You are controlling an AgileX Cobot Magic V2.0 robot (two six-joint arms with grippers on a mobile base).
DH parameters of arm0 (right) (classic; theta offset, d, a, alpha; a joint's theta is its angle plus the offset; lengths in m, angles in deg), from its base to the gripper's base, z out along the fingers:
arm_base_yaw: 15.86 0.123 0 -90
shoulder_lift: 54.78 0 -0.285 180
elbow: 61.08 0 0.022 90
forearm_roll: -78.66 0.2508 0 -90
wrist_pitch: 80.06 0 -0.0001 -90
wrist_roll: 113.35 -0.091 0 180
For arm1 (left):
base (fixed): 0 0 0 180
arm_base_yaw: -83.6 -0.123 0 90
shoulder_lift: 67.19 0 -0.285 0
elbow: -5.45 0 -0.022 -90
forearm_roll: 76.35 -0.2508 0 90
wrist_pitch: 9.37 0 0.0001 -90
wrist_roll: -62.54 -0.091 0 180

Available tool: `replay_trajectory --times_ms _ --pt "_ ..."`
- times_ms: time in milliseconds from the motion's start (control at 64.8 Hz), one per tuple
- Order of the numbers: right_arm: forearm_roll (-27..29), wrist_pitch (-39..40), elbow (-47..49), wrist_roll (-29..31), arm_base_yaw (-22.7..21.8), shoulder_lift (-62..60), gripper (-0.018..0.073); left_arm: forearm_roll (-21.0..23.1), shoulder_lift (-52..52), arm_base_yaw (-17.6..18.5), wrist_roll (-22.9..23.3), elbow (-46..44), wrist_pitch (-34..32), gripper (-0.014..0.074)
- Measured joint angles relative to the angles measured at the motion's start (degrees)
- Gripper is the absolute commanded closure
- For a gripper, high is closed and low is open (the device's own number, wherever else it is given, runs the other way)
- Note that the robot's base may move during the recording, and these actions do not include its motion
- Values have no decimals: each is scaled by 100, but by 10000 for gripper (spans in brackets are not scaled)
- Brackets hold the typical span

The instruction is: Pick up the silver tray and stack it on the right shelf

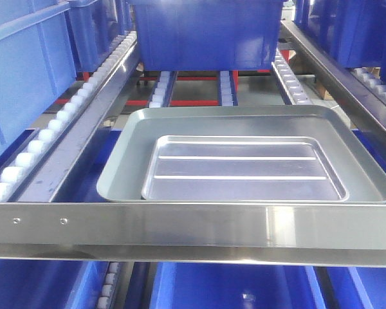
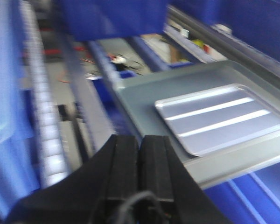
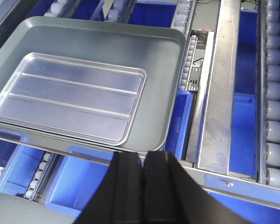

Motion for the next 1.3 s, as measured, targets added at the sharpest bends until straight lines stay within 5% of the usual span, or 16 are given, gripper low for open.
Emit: replay_trajectory --times_ms 201,371,1297 --pt "0 0 0 0 0 0 501 333 -1195 -1520 -31 851 -96 680" --pt "0 2 0 0 0 0 501 459 -1225 -2132 -31 910 -369 679" --pt "-71 171 0 0 -40 0 501 492 -1229 -2247 -45 918 -491 679"
